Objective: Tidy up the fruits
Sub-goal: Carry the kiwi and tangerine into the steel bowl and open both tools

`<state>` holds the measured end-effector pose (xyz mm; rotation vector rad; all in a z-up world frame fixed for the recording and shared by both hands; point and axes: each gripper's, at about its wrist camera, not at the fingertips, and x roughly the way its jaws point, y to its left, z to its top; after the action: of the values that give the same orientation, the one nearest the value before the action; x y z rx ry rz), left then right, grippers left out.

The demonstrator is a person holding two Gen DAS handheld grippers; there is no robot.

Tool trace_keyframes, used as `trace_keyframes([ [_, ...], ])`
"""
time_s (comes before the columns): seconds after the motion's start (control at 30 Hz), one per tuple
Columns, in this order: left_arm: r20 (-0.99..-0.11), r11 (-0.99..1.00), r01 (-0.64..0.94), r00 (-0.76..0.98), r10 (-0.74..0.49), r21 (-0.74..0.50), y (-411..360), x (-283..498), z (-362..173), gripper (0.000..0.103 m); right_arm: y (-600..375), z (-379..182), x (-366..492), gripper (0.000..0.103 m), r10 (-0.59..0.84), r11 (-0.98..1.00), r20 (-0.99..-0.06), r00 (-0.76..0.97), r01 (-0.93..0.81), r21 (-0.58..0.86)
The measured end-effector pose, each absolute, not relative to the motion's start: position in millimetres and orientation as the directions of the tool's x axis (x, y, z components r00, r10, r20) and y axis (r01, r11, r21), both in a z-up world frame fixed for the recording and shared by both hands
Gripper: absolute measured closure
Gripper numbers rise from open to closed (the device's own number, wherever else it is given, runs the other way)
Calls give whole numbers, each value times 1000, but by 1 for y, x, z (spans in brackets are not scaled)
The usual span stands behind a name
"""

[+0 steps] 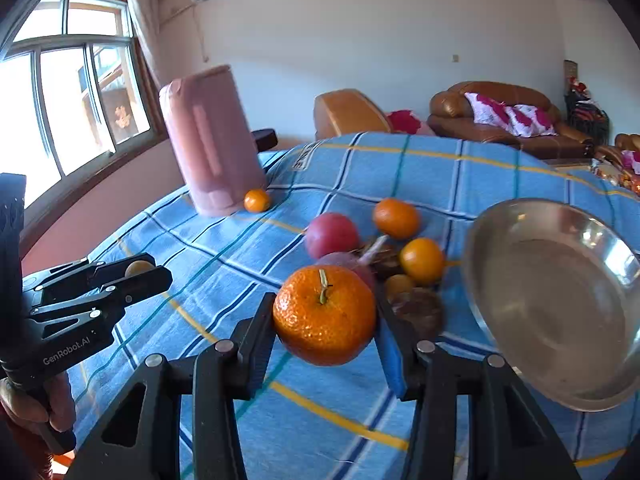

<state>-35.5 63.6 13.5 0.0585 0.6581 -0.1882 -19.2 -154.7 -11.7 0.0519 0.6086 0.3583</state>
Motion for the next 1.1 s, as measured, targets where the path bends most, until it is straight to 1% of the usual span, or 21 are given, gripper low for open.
trace_keyframes([
  [0.1,-593,973,231,783,-190,-6,32,-27,19,72,-188,-9,-20,54,264,964,-537,801,-236,123],
  [0.23,-570,964,265,794,-212,10,-10,-19,22,72,-229,-8,-16,54,198,979,-536,821,-142,145],
  [0.43,-561,954,300,792,-240,15,-64,-5,23,72,-270,-6,-13,54,49,998,-528,848,-19,62],
  [0.53,-556,949,315,792,-251,21,-90,1,21,72,-296,-7,-12,54,9,997,-537,844,35,72],
  [0.63,-555,946,325,790,-259,21,-116,8,19,72,-312,-9,-9,54,-42,996,-545,838,80,46],
  [0.83,-581,942,334,773,-255,32,-155,27,7,72,-321,-13,-6,54,-104,993,-558,823,113,-19],
  [1.1,-601,933,356,755,-262,41,-184,39,-7,72,-331,-21,4,54,-88,993,-606,791,116,8],
])
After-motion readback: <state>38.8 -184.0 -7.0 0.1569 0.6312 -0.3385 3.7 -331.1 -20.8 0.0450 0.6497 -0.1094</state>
